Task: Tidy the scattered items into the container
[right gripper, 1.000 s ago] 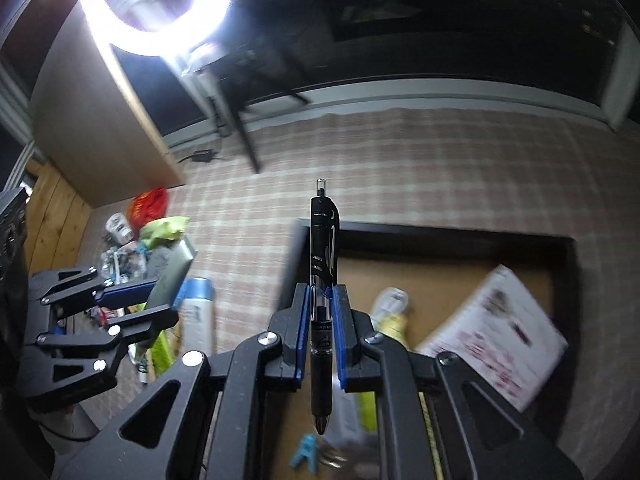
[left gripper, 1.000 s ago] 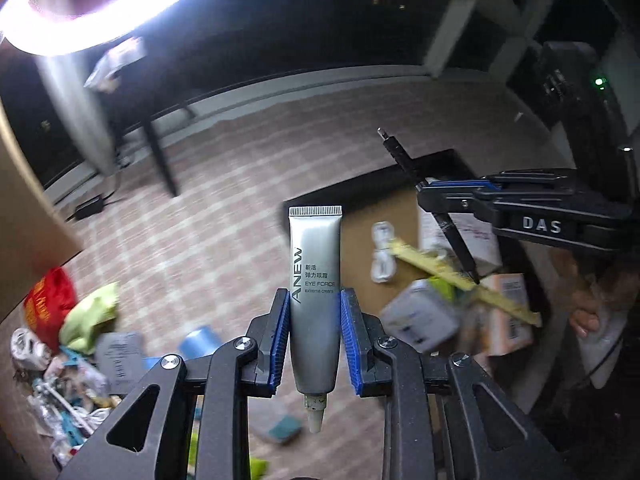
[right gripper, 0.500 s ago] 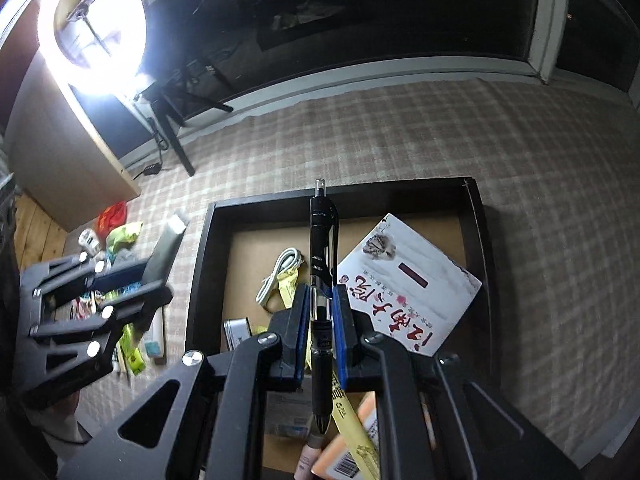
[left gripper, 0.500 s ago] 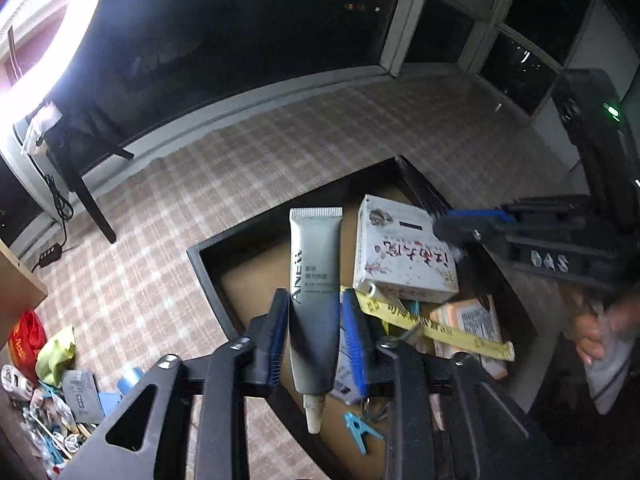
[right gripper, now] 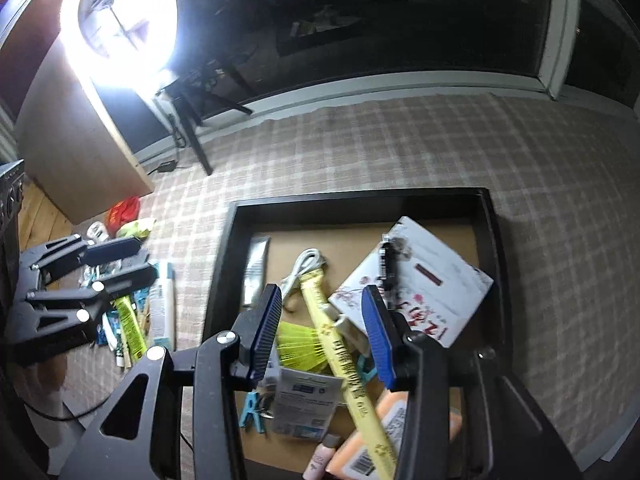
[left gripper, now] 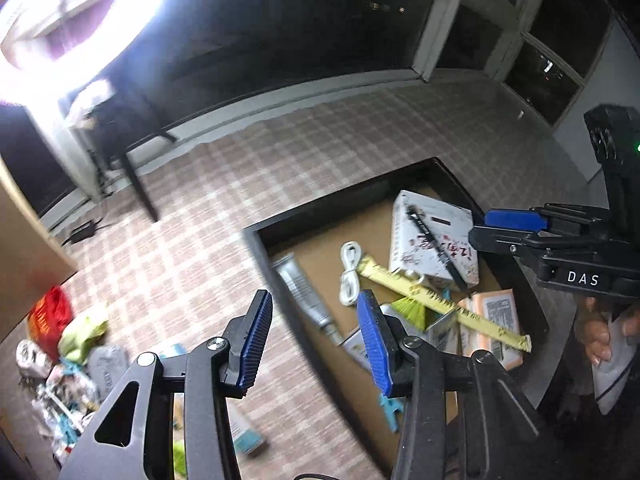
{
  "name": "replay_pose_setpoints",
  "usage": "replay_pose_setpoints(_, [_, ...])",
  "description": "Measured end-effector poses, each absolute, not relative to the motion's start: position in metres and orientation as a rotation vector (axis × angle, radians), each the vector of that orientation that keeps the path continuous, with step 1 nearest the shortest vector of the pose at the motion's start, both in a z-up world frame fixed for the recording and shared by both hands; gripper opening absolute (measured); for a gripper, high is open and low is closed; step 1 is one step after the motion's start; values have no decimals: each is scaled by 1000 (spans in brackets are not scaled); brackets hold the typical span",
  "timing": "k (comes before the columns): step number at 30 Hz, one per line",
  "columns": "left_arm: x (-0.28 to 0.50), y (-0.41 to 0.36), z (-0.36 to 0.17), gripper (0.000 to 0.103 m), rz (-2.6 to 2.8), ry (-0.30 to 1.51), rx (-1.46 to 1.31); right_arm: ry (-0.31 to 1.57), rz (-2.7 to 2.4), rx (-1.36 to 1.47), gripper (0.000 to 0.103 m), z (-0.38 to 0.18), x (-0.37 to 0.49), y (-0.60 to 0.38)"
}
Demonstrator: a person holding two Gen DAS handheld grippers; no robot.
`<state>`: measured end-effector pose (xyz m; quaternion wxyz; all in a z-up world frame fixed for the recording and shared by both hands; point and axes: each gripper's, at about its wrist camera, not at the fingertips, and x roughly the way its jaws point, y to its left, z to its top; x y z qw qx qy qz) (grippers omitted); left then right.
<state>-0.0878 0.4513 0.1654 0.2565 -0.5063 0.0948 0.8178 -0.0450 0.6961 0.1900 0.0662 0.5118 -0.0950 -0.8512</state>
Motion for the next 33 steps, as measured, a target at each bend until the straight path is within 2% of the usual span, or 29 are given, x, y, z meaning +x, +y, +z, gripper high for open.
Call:
replay_pose_setpoints(10, [-57,305,186,41,2461,135,-1480,-228,-2429,1448,41,197,-28,633])
replay_pose_setpoints(13, [-37,257,177,41,2519,66,-1551,-210,-2375,1431,41,195,-20,608])
replay_pose_setpoints(21, [9,188,143,41,2566,-134,-1651,-81,-2248,1400,42,177,1,529])
replay_pose_setpoints(22, [14,179,138,41,2575,-166,-1656,-73,-2241,1387,42,175,5,518])
replay_pose_setpoints(26, [26,152,124,41,2592,-247,-1684,-33,-2239,1352,58,167,14,486])
replay_pose_setpoints(30, [35,122,121,41,2622,-271,-1684,20,-2245,1394,59,156,12,456])
replay_pose_setpoints(33, [45,92,120,41,2653,-306,-1687,-21,-2257,1441,59,149,6,446])
